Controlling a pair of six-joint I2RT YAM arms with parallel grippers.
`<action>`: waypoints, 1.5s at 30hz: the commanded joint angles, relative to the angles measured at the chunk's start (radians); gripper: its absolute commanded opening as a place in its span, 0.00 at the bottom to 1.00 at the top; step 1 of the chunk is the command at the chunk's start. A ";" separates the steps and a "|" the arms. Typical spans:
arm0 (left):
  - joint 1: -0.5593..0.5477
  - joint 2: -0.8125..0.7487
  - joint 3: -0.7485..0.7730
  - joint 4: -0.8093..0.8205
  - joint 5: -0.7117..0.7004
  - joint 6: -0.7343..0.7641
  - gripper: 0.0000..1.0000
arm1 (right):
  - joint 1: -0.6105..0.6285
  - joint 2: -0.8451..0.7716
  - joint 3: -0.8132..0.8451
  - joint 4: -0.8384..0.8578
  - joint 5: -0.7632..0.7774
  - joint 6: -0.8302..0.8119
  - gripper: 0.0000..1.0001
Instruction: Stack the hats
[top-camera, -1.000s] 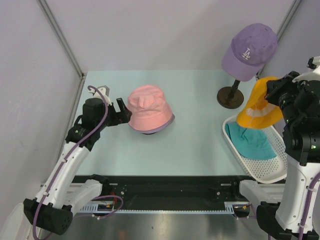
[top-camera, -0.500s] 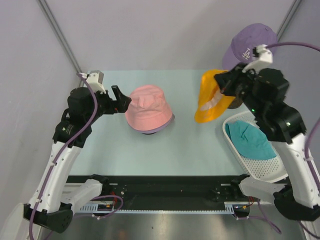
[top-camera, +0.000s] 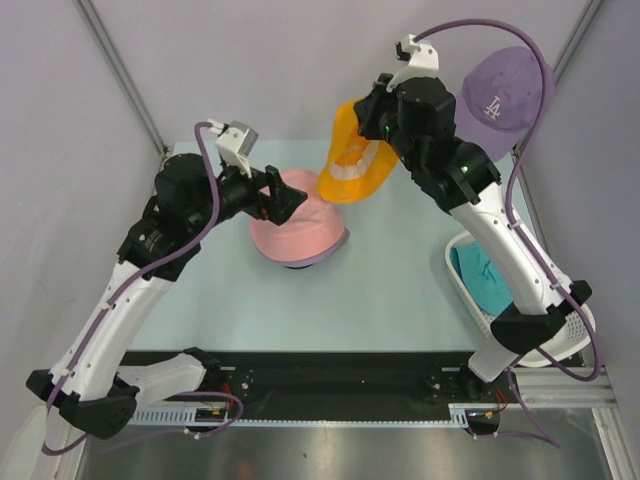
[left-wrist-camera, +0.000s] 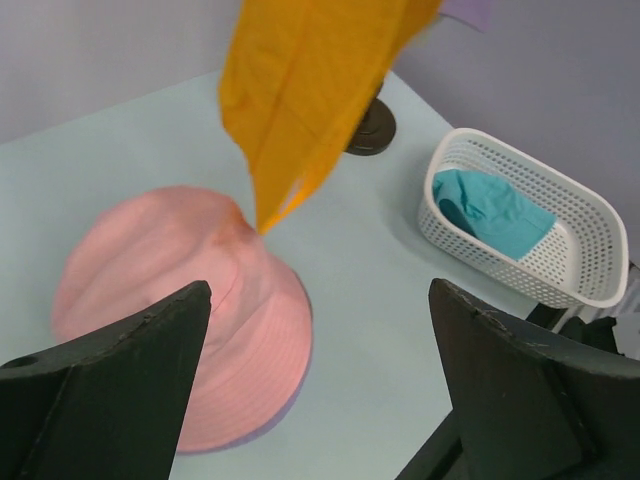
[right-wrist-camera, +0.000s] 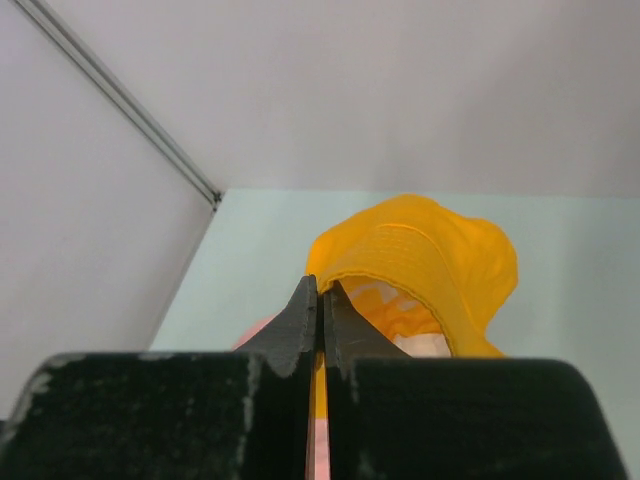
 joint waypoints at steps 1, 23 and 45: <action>-0.066 0.035 0.083 0.093 -0.039 0.090 0.96 | 0.030 0.052 0.162 0.091 0.052 -0.053 0.00; -0.131 0.339 0.290 0.182 -0.200 0.271 0.42 | 0.030 0.097 0.212 0.092 0.007 -0.047 0.00; 0.122 0.581 0.376 0.354 -0.279 0.282 0.00 | -0.050 0.242 0.162 0.391 -0.212 -0.168 0.00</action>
